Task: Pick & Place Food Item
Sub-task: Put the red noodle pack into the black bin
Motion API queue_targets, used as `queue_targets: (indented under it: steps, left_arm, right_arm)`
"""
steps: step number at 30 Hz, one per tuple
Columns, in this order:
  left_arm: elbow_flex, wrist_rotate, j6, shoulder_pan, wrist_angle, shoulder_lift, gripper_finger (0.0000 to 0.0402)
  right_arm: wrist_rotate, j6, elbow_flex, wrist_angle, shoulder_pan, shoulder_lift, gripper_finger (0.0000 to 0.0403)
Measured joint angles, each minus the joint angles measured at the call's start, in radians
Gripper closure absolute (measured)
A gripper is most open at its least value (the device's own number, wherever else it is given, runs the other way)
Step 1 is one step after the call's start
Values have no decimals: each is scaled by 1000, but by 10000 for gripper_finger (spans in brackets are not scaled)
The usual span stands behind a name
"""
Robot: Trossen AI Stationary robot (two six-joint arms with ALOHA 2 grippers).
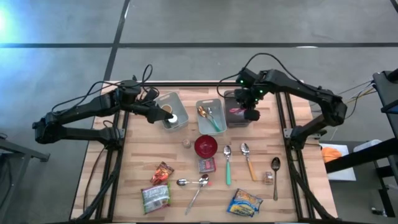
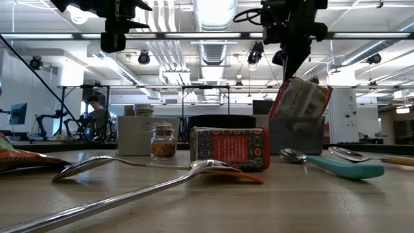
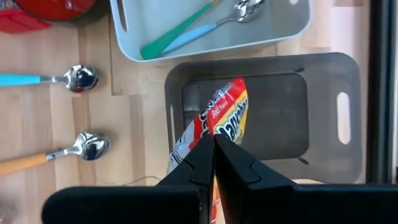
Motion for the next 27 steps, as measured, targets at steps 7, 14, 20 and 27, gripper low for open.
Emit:
queue_targets:
  steps: [7,14,20,27]
  left_arm:
    - [0,0,1,0,0,0,245]
    - [0,0,1,0,-1,0,245]
    - [0,0,5,0,-7,0,245]
    - [0,-8,8,0,-17,0,245]
  right_arm:
    - [-7,-55,0,0,0,51,395]
    - [-30,-69,0,-2,0,110,395]
    - [-50,-70,0,-18,0,139,395]
    - [-90,-54,0,-29,1,163,395]
